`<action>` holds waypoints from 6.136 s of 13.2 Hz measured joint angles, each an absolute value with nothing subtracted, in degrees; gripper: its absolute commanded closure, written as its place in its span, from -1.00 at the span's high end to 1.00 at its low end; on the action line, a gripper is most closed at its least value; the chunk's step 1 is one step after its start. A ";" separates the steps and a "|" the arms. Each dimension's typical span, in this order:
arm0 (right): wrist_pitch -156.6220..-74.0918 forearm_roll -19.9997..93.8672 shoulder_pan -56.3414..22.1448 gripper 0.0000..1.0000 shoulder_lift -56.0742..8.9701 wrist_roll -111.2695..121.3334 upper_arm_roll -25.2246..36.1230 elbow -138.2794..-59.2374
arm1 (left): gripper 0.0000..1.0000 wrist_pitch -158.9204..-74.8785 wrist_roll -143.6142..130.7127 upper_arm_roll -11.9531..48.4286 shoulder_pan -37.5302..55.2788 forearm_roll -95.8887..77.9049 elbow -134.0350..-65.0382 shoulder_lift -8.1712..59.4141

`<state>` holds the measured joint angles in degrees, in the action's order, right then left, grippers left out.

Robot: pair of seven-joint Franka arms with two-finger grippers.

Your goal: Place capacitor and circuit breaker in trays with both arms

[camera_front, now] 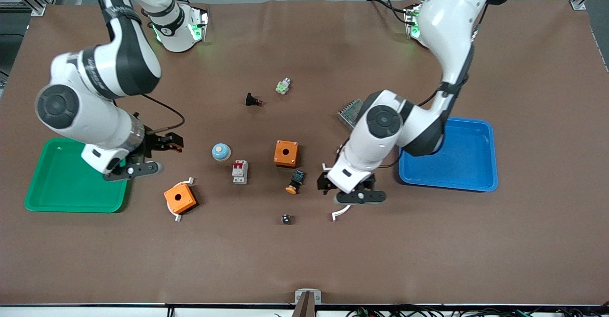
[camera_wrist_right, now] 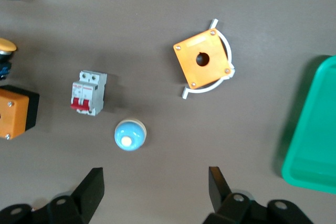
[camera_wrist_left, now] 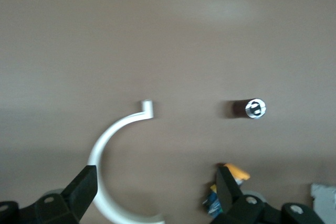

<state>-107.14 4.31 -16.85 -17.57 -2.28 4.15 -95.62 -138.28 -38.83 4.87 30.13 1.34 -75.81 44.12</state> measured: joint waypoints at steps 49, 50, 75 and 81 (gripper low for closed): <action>-121.35 10.17 -21.02 0.53 -28.52 -10.80 4.90 -95.58 | 0.08 -166.37 -56.01 -17.43 49.62 1.34 -51.11 75.16; -121.39 10.17 -21.02 0.53 -28.52 -10.80 4.90 -95.58 | 0.06 -166.37 -56.03 -17.46 49.61 1.34 -51.11 75.16; -121.87 10.18 -21.04 0.53 -28.80 -11.04 4.84 -95.58 | -0.36 -166.42 -57.49 -17.71 49.50 1.34 -51.07 75.26; -121.88 10.18 -21.04 0.53 -28.80 -11.04 4.84 -95.58 | -0.63 -166.48 -58.85 -18.58 49.48 1.34 -50.94 75.26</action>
